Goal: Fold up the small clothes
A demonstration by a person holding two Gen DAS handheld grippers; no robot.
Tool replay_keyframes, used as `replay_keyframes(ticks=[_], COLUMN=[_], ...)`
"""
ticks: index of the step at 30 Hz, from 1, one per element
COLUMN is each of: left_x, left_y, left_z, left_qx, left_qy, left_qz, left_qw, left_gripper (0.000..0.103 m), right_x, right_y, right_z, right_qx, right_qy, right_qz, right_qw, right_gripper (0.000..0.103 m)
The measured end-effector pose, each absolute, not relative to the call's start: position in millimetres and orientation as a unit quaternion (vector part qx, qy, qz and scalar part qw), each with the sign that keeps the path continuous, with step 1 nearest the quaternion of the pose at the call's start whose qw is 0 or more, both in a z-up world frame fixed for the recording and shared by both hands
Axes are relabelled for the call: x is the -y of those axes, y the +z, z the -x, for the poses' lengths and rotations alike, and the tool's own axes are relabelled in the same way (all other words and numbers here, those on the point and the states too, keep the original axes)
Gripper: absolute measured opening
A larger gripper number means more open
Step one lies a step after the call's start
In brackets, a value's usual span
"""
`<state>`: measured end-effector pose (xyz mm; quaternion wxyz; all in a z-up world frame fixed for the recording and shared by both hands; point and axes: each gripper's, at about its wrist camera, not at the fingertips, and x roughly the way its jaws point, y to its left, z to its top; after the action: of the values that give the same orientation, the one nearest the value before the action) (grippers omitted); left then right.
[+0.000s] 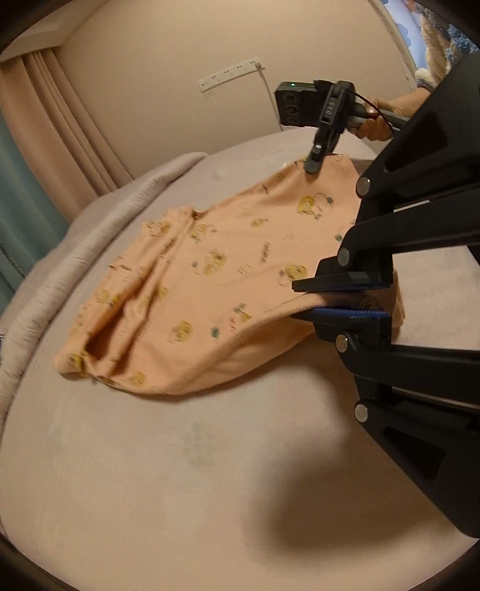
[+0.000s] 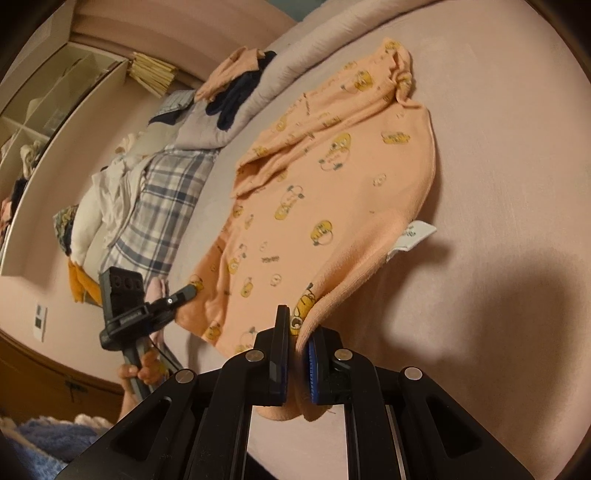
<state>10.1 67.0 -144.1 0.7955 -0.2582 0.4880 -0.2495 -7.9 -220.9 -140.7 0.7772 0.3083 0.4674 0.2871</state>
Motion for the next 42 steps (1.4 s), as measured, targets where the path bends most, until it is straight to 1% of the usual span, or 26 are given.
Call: replay_keyframes(ticks=[3, 4, 5, 6, 7, 8, 9, 11, 13, 15, 17, 20, 22, 23, 24, 26, 27, 28, 30, 33, 37, 42], left_x=[-68.5, -70.1, -72.5, -74.9, -76.0, -78.5, -81.6, -88.6, -92.8, -93.3, -92.7, -87.8, -84.4, -82.2, -81.5, -83.8, -83.8, -85.8, -89.0, -89.4, -87.2, -86.1], left_y=[-151.5, -154.3, -157.2, -159.5, -160.1, -161.5, -162.6, -164.9, -167.9, -171.5, -170.8, -169.4, -168.8, -170.1, -173.6, -179.8, -180.7, -181.5, -181.4, -173.9, -161.0, -139.1], left_z=[-7.8, -7.8, -7.7, -7.4, -7.7, -6.6, -5.3, -1.9, -0.5, 0.2, 1.6, 0.8, 0.5, 1.0, 1.7, 4.8, 4.9, 4.7, 5.6, 6.8, 3.8, 0.4], left_qx=[-0.505, -0.51, -0.515, -0.52, -0.522, -0.526, -0.528, -0.527, -0.529, -0.534, -0.533, -0.535, -0.538, -0.544, -0.551, -0.554, -0.553, -0.552, -0.547, -0.529, -0.499, -0.458], left_qy=[-0.245, -0.241, -0.236, -0.232, -0.228, -0.219, -0.212, -0.218, -0.23, -0.258, -0.266, -0.26, -0.261, -0.263, -0.262, -0.26, -0.259, -0.255, -0.251, -0.258, -0.281, -0.31], left_qz=[0.259, 0.265, 0.271, 0.274, 0.273, 0.27, 0.269, 0.287, 0.3, 0.316, 0.321, 0.31, 0.298, 0.29, 0.287, 0.295, 0.301, 0.306, 0.314, 0.318, 0.343, 0.36], left_qw=[0.786, 0.782, 0.779, 0.776, 0.775, 0.776, 0.777, 0.77, 0.759, 0.741, 0.736, 0.742, 0.744, 0.742, 0.739, 0.733, 0.733, 0.733, 0.734, 0.743, 0.745, 0.752], left_gripper=[0.005, 0.006, 0.009, 0.009, 0.01, 0.019, 0.028, 0.03, 0.036, 0.053, 0.055, 0.052, 0.038, 0.025, 0.017, 0.014, 0.011, 0.012, 0.01, 0.009, 0.009, 0.008], right_x=[225.0, 227.2, 228.5, 230.1, 232.1, 234.9, 237.4, 241.9, 243.4, 240.8, 238.1, 234.8, 231.0, 229.6, 227.6, 224.8, 224.0, 223.0, 224.6, 227.1, 226.8, 228.0], right_y=[-150.3, -153.4, -156.0, -158.3, -160.7, -163.3, -164.5, -164.1, -164.6, -166.2, -166.2, -167.3, -167.0, -166.2, -165.1, -164.2, -163.6, -163.8, -164.4, -163.2, -149.3, -131.0], right_z=[5.1, 4.3, 3.8, 3.5, 3.5, 3.9, 4.4, 5.8, 5.4, 5.2, 5.7, 4.5, 4.0, 4.5, 4.9, 5.6, 6.3, 6.8, 7.8, 11.3, 13.9, 6.9], right_qx=[-0.486, -0.491, -0.497, -0.502, -0.508, -0.511, -0.51, -0.509, -0.513, -0.524, -0.53, -0.53, -0.529, -0.529, -0.528, -0.528, -0.529, -0.531, -0.533, -0.521, -0.47, -0.435], right_qy=[0.276, 0.273, 0.269, 0.261, 0.253, 0.249, 0.252, 0.251, 0.254, 0.266, 0.27, 0.269, 0.27, 0.271, 0.271, 0.273, 0.271, 0.267, 0.262, 0.27, 0.319, 0.344], right_qz=[-0.318, -0.323, -0.326, -0.325, -0.326, -0.333, -0.342, -0.346, -0.344, -0.34, -0.331, -0.33, -0.322, -0.314, -0.305, -0.295, -0.289, -0.283, -0.281, -0.292, -0.329, -0.345], right_qw=[0.766, 0.761, 0.758, 0.758, 0.756, 0.752, 0.748, 0.747, 0.744, 0.734, 0.732, 0.733, 0.737, 0.741, 0.744, 0.748, 0.751, 0.753, 0.754, 0.755, 0.754, 0.757], right_gripper=[0.011, 0.011, 0.013, 0.022, 0.029, 0.041, 0.042, 0.042, 0.042, 0.042, 0.043, 0.043, 0.043, 0.043, 0.042, 0.041, 0.035, 0.031, 0.019, 0.013, 0.013, 0.013])
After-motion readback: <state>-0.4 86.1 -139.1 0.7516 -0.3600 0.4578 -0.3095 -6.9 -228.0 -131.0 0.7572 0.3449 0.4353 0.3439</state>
